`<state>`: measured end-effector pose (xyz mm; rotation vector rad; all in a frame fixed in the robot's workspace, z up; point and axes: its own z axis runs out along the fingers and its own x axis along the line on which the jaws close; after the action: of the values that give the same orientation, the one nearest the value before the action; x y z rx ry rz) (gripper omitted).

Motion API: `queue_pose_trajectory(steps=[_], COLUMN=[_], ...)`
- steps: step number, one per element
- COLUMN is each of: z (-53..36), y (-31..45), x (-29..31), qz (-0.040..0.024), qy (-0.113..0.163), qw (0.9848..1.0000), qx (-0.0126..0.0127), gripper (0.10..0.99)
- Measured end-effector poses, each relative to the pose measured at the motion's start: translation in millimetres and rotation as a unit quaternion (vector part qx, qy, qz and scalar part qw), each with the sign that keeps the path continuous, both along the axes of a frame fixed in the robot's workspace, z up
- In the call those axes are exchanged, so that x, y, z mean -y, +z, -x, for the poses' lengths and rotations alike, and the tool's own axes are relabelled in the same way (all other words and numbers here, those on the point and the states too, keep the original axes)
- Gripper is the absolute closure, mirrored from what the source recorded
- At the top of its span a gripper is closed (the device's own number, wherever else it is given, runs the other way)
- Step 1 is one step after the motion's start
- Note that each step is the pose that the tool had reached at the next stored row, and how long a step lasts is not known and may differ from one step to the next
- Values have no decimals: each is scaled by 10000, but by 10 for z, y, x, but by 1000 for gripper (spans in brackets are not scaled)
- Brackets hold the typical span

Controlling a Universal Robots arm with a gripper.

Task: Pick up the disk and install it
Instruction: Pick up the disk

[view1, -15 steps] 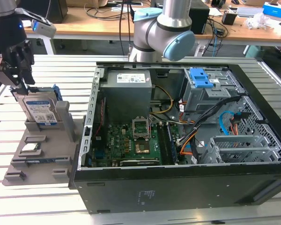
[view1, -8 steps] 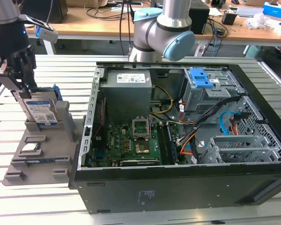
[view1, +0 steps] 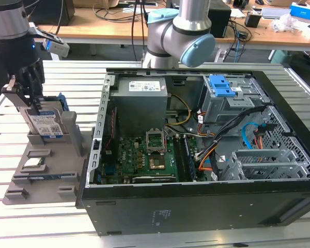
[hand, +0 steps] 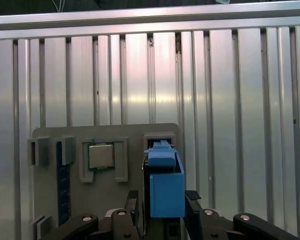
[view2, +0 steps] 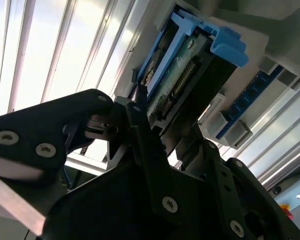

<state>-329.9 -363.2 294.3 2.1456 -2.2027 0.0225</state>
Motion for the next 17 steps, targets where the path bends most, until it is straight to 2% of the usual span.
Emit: queue_pose_trajectory(steps=[1,2,10,11,12,13,15,17], z=[-13,-17,-19,-20,-19,-19,-19,-17], y=[-66,-94,-112,-115,-116,-116,-116,-116], x=[0,0,0,0,0,0,0,2], qz=[3,5,6,5,6,6,6,-25], qy=[0,0,0,0,0,0,0,-1], qw=[10000,10000,10000,10000,9999,9998,9998,9998], qx=[0,0,0,62,136,189,213,216], gripper=[604,604,604,604,604,604,604,604])
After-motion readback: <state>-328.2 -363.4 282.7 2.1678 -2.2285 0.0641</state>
